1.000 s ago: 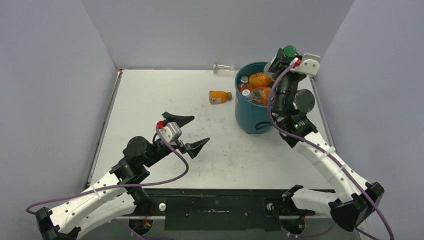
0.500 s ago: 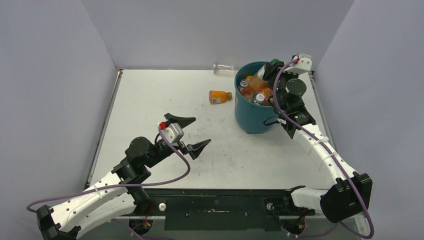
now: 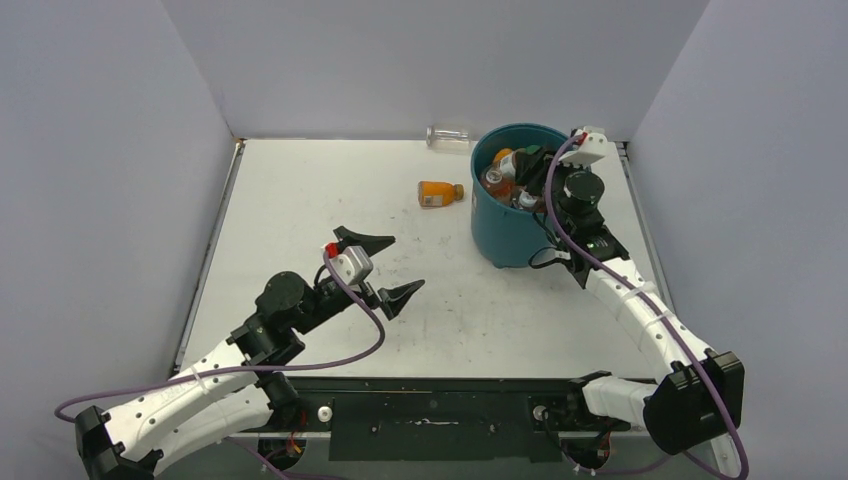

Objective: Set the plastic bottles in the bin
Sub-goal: Place the plastic bottle in the trash bin.

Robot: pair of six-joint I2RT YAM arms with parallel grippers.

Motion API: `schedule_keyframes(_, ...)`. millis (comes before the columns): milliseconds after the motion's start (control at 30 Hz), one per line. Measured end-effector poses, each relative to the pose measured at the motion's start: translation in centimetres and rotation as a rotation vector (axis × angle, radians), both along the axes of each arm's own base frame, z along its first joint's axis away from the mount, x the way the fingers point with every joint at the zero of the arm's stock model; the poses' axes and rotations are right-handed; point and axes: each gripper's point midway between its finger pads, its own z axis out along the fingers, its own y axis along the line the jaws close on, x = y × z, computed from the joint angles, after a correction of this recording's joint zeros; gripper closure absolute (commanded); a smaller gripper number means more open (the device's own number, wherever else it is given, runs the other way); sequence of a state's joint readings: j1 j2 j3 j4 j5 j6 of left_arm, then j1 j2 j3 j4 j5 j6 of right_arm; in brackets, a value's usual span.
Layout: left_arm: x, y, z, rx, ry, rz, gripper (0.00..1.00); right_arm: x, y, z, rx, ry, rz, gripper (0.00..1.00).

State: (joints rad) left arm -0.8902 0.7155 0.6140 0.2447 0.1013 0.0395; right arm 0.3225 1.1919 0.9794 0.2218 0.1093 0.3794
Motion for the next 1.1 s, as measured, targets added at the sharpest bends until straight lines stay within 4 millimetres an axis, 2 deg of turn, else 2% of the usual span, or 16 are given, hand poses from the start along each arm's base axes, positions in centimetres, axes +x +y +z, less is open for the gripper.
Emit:
schedule_keyframes(167, -0.2, -0.2, -0.1, 0.004, 0.0, -0.01, 0.04, -0.1, 0.1, -1.4, -0.05, 0.053, 0.012, 0.95)
schedule_keyframes(267, -0.2, -0.3, -0.2, 0.009, 0.002, -0.013, 0.04, 1.3, 0.7, -1.2, -0.1, 0.097, 0.033, 0.95)
schedule_keyframes(333, -0.1, -0.4, -0.4, 0.012, 0.004, -0.014, 0.04, 2.3, 1.2, -1.9, -0.123, 0.127, 0.05, 0.95)
schedule_keyframes(400, -0.1, -0.4, -0.4, 0.013, 0.004, -0.014, 0.04, 2.5, 1.4, -2.8, -0.134, 0.147, 0.06, 0.95)
schedule_keyframes(500, -0.2, -0.5, -0.4, 0.016, 0.002, -0.017, 0.04, 2.6, 1.6, -3.0, -0.134, 0.151, 0.071, 0.95)
schedule_keyframes(567, -0.2, -0.6, -0.5, 0.019, 0.004, -0.021, 0.04, 2.6, 1.7, -3.0, -0.134, 0.149, 0.076, 0.8)
schedule_keyframes(633, -0.2, -0.7, -0.8, 0.024, 0.008, -0.023, 0.04, 2.6, 1.6, -3.0, -0.133, 0.15, 0.079, 0.53)
schedule_keyframes(700, -0.1, -0.8, -0.9, 0.028, 0.011, -0.023, 0.04, 2.6, 1.7, -2.9, -0.129, 0.152, 0.084, 0.37)
schedule_keyframes(767, -0.1, -0.8, -1.0, 0.031, 0.014, -0.023, 0.04, 2.5, 1.9, -3.0, -0.122, 0.175, 0.098, 0.3)
schedule_keyframes(933, 0.0, -0.9, -1.1, 0.034, 0.016, -0.023, 0.04, 2.4, 2.5, -3.6, -0.117, 0.255, 0.126, 0.21)
schedule_keyframes(1000, 0.0, -0.9, -1.2, 0.035, 0.018, -0.022, 0.04, 2.5, 2.7, -2.8, -0.106, 0.263, 0.13, 0.14)
schedule_keyframes(1100, 0.1, -1.0, -1.3, 0.036, 0.025, -0.022, 0.04, 2.4, 2.8, -0.2, -0.08, 0.24, 0.131, 0.04)
